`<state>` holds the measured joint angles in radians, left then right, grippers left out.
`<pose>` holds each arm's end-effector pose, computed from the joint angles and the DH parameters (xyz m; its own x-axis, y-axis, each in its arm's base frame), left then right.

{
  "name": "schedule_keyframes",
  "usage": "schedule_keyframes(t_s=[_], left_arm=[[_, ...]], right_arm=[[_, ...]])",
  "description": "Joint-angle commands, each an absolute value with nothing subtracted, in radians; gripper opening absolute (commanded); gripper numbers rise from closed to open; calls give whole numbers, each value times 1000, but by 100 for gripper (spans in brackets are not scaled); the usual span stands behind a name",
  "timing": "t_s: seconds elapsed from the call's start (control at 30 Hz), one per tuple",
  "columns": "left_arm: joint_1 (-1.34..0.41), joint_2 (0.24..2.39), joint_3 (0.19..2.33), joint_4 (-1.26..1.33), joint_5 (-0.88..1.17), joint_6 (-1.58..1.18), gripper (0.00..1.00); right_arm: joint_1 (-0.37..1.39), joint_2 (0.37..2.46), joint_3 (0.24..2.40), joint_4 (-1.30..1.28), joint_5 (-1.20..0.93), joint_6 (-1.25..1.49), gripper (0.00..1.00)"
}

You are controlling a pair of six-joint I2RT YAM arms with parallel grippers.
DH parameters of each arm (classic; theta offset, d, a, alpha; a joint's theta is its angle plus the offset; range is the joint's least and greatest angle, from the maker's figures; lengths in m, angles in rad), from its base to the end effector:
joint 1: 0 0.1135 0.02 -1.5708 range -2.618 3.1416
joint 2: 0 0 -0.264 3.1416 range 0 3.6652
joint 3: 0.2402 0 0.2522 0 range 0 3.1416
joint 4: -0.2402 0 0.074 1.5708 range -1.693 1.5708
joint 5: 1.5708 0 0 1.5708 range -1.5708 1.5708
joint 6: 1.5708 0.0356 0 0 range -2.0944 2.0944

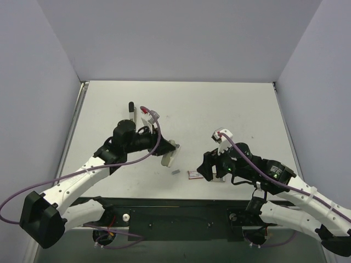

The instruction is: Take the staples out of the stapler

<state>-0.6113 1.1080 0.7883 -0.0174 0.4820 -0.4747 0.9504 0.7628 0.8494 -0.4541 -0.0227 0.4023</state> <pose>0.1978 -0.1588 0.2948 -0.6371 -0.0480 -0.7693 0.6472 0.5088 -0.5677 0.0983 0.1390 0.3375 -0.5155 -0.0482 -0.8555 -0.6780 0.6334 0.3729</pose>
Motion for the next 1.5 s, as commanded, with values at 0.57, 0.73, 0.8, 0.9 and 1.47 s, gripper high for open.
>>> schedule_keyframes(t_s=[0.57, 0.73, 0.8, 0.9, 1.47], left_arm=[[-761, 807, 581, 324, 815, -630, 0], [-811, 779, 592, 282, 808, -612, 0], [-827, 770, 597, 269, 807, -606, 0], [-847, 756, 601, 256, 799, -591, 0], [-870, 730, 618, 216, 779, -583, 0]], right_arm=[[1084, 940, 1149, -474, -379, 163, 58], [1109, 959, 1166, -427, -402, 163, 55], [1112, 954, 1166, -405, -410, 167, 56], [1114, 959, 1169, -385, -423, 170, 55], [1129, 986, 1146, -337, -477, 181, 42]])
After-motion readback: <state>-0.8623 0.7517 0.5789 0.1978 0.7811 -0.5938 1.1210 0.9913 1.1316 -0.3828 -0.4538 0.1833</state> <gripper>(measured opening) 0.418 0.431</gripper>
